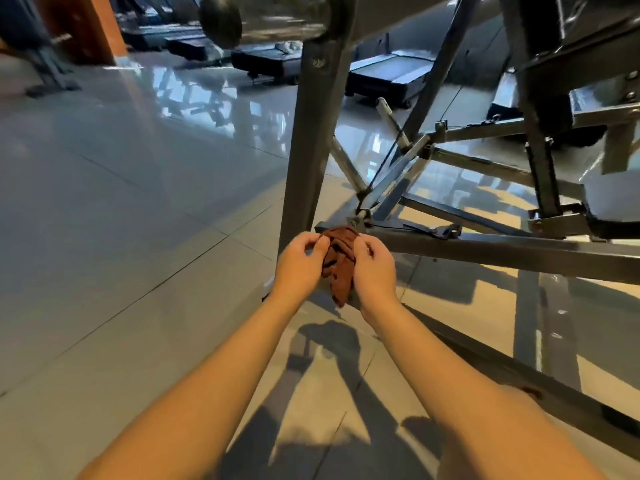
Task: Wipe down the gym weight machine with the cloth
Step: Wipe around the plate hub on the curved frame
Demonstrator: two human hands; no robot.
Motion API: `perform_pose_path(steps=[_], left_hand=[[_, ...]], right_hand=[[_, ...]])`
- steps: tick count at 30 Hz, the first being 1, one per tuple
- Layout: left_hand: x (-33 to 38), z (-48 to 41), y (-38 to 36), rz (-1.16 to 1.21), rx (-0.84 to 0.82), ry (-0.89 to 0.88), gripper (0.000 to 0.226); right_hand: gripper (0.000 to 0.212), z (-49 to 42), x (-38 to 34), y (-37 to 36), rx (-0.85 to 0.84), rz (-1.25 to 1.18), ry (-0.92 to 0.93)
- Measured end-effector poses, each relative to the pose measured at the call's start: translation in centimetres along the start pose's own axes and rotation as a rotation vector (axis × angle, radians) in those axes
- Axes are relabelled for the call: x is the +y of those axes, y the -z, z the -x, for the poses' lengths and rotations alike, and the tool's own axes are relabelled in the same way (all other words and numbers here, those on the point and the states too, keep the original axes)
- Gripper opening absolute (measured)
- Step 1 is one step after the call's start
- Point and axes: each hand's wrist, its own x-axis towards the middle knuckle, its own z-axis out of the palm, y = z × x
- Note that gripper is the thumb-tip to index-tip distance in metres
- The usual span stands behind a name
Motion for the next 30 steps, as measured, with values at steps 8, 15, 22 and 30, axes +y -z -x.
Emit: perform_pose_path(steps=[8, 15, 22, 30], left_hand=[[6.7, -3.6, 1.8, 0.141, -0.076, 0.115, 0.018], [20.7, -3.0, 5.3, 0.217, -0.146, 0.301, 0.021], [33.3, -4.2, 11.3, 0.342, -0.138, 0.376, 0.024], [42.5, -6.4, 18.3, 0.340, -0.294, 0.309, 0.033]], right_hand=[[0.022, -1.8, -8.3, -1.6, 0.060, -0.010, -0.081], [0.024, -0.4, -20.7, 1.3, 0.110, 0.054, -0.239], [0.017, 1.8, -35.1, 2.6, 0.030, -0.027, -0.275], [0.017, 3.0, -46.3, 2.9, 0.201, 0.018, -0.221]])
